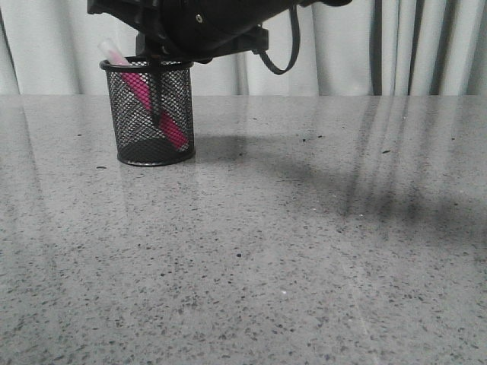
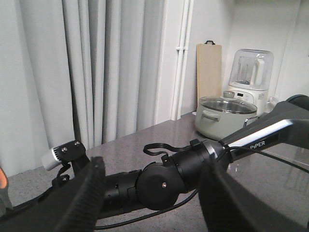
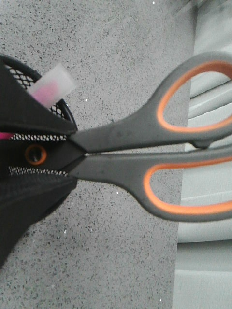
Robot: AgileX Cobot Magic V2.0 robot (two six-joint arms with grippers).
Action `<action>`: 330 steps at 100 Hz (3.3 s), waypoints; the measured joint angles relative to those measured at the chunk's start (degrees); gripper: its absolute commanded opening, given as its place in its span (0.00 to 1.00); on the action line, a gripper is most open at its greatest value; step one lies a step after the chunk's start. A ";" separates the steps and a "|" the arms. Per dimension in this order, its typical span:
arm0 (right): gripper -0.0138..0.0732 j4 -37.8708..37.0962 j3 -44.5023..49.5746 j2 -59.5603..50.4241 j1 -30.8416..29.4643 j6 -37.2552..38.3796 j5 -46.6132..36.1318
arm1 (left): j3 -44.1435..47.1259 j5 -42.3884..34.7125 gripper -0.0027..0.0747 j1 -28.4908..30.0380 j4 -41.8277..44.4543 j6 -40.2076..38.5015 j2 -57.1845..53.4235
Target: Put pen and scissors into bin
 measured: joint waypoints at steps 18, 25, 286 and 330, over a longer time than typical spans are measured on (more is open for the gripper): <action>0.25 0.00 -0.10 0.00 0.00 0.00 0.50 | 0.00 0.09 0.53 0.00 0.00 0.00 0.00; 0.37 0.00 -0.10 0.00 0.00 0.00 0.50 | 0.00 0.09 0.53 0.00 0.00 0.00 0.00; 0.08 -20.49 46.95 -106.34 -5.87 0.83 53.98 | 19.06 -2.15 0.01 12.82 27.35 -28.29 -14.57; 0.08 -20.60 46.95 -106.34 -5.87 0.83 53.98 | 19.06 -2.27 0.01 12.82 27.25 -28.29 -14.57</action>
